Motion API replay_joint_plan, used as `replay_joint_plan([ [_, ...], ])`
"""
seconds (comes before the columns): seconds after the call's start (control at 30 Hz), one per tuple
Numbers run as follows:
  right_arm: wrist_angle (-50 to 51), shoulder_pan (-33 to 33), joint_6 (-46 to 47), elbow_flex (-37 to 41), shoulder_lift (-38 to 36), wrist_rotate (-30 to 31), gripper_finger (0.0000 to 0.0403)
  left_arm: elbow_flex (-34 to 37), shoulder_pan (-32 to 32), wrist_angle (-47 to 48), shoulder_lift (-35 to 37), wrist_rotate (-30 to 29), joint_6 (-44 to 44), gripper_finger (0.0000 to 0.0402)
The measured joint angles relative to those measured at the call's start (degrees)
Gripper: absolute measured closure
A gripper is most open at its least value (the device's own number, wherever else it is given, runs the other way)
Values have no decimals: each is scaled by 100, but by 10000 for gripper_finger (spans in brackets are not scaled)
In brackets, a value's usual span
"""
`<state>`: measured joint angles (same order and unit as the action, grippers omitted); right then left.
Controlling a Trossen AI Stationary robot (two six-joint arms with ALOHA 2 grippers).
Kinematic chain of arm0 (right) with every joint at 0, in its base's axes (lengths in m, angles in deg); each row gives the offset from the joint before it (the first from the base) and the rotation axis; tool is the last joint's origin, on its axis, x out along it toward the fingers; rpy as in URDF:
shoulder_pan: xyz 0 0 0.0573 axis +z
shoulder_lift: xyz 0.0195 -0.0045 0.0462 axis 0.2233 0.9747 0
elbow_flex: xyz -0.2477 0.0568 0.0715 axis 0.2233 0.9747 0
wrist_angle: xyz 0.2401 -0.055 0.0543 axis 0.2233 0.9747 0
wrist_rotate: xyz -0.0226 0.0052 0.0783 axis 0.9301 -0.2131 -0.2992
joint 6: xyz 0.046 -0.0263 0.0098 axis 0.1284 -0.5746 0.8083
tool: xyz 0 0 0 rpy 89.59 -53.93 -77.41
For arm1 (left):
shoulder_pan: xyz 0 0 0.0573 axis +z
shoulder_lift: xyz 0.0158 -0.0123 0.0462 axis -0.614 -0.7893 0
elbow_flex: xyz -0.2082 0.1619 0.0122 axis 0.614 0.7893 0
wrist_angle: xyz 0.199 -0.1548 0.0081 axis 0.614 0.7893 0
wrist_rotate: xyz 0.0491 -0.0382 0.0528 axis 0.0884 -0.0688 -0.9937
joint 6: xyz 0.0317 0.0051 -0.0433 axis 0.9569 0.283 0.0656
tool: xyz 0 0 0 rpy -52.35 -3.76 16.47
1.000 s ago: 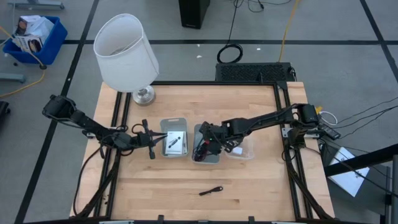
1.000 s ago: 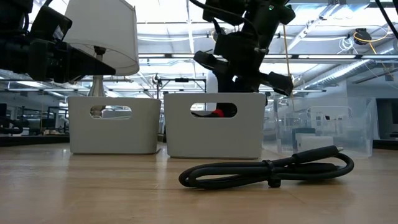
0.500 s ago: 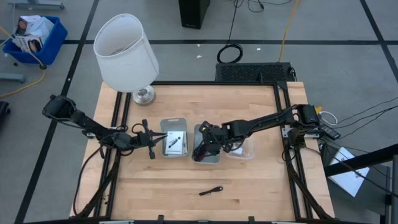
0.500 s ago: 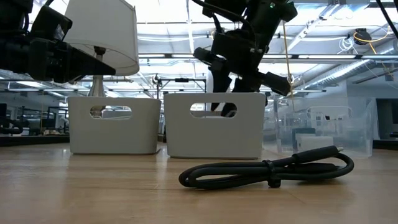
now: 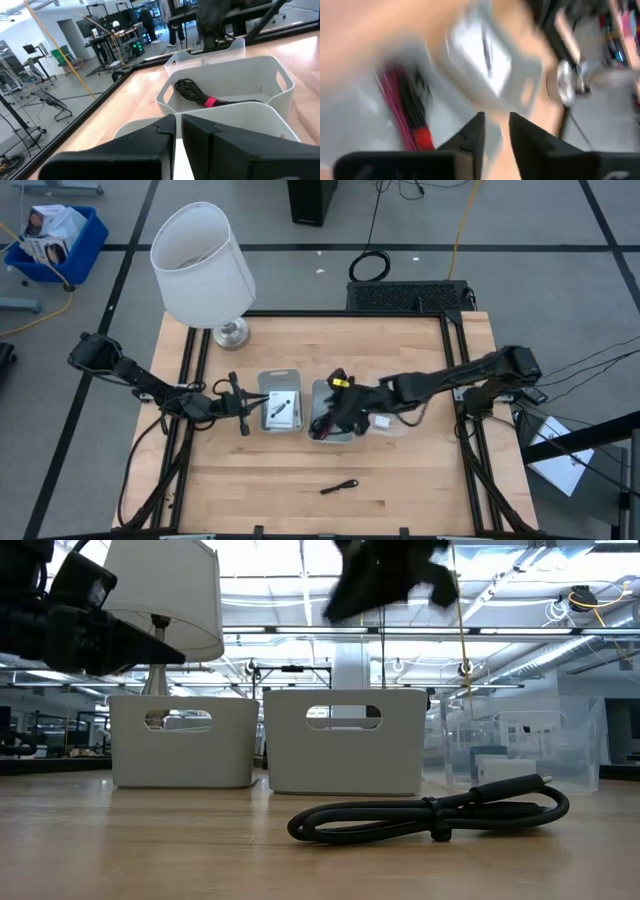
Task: Pick and place items into bin
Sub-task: Put the black charger cable into the right gray bin
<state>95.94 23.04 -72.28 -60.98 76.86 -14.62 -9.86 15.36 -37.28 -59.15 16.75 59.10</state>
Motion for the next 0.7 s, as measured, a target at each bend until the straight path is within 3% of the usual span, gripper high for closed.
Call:
replay_joint_plan([
  [0.2, -224, 631, 1272, -4, -241, -1152, 396, 0, 0, 77, 0, 0, -31, 364],
  [0.47, -666, 1506, 2837, 0, 519, -1329, 398, 0, 0, 48, 0, 0, -66, 364],
  [0.7, -1254, 1843, 3868, 0, 1245, -1332, 375, 0, -2, 22, 0, 0, -77, 364],
])
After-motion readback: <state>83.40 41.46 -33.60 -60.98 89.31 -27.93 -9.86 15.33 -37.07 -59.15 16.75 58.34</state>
